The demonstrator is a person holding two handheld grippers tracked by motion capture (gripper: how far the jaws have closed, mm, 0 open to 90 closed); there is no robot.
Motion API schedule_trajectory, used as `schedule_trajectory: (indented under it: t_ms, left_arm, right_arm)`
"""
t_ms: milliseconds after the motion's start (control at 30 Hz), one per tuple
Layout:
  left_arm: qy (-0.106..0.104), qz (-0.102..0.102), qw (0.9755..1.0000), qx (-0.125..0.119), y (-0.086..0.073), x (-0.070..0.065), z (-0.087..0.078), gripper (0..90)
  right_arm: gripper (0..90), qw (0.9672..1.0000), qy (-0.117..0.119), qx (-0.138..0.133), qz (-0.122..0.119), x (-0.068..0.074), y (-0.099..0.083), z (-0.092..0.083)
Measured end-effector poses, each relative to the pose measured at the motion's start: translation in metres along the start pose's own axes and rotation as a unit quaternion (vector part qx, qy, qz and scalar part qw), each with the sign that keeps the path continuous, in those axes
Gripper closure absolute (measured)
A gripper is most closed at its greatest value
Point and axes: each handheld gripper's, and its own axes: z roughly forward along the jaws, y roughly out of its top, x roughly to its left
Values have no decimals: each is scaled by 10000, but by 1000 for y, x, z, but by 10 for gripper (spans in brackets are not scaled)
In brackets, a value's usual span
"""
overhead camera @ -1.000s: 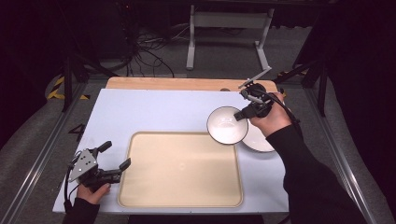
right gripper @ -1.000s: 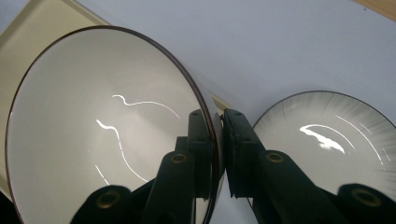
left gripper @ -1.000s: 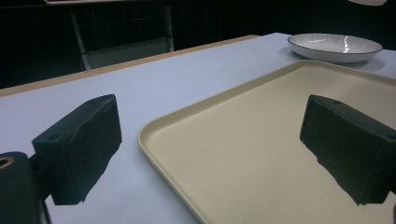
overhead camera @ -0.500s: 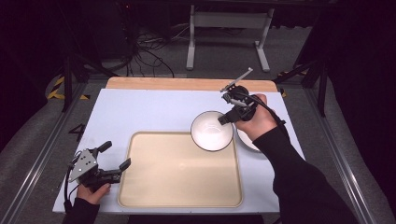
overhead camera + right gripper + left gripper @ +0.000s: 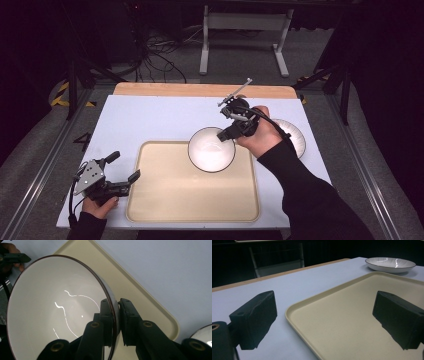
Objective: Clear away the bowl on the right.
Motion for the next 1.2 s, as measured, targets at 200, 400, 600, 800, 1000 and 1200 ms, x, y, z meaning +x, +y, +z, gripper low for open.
schedule_trajectory:
  t_ms: [200,400,600,800,1000,1200]
  left_arm:
    - [1,-1,10000,-5,0,0,0,62]
    - [-18,6,10000,3,0,0,0,62]
    - [-24,9,10000,1,0,0,0,60]
    - [-25,16,10000,3,0,0,0,59]
    - [-25,14,10000,-3,0,0,-1,59]
    - [-29,18,10000,0,0,0,-1,59]
  right_arm:
    - [812,9998,112,54,-132,11,6,12]
    - [810,9995,120,160,-246,17,9,24]
    - [807,9990,138,301,-304,22,9,38]
    - [805,9985,161,411,-312,23,6,51]
    - [803,9981,170,499,-307,23,5,63]
    - [801,9975,187,631,-254,22,3,78]
